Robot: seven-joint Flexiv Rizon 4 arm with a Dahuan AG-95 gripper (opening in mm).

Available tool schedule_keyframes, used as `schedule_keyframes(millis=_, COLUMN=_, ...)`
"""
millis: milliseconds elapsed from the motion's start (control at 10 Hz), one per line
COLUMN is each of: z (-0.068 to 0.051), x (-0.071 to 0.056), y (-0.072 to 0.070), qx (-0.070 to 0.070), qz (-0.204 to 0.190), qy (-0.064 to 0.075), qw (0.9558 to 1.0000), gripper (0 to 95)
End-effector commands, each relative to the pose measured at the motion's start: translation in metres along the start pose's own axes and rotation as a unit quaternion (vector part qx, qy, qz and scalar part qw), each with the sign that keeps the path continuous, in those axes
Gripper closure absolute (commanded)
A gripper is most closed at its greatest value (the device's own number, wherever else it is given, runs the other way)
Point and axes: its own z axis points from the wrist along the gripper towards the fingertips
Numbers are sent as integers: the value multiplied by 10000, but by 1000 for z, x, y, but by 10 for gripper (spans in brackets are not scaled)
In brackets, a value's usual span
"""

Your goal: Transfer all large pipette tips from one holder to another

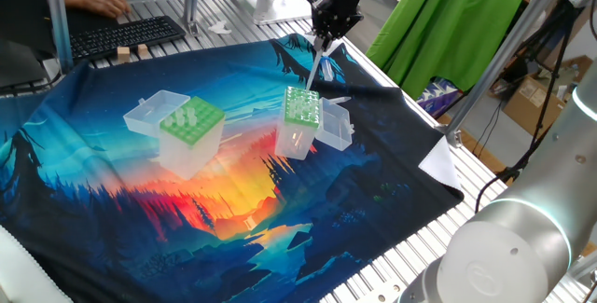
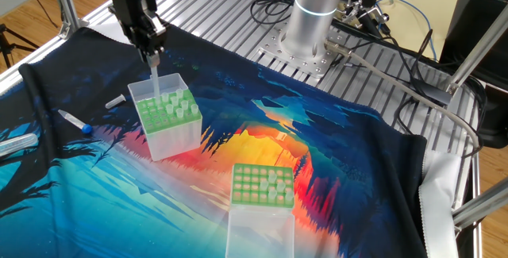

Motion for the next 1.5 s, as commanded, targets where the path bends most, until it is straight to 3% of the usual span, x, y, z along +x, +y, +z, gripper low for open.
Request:
schedule_keyframes(millis=100, z=0, x=-1, y=0, qx=35, qz=9, qy=92, qw=10000, gripper=950)
schedule_keyframes(millis=400, z=0, x=-1, y=1, qx=64, qz=115, qy=153, qw=9998, gripper=950)
schedule_keyframes(millis=600, z=0, x=-1, y=1, qx=173, qz=231, qy=135, qw=9995, gripper=950)
schedule_keyframes(millis=900, z=0, x=-1, y=1, qx=356, qz=361, qy=242, qw=9984, gripper=950)
schedule_keyframes(millis=1100, z=0, x=-1, y=1, qx=356, qz=403, qy=330, qw=9980, gripper=950)
schedule_keyframes(millis=1500, z=-4, x=-1, y=-3, qx=341, qz=366, qy=338, qw=9982, gripper=950)
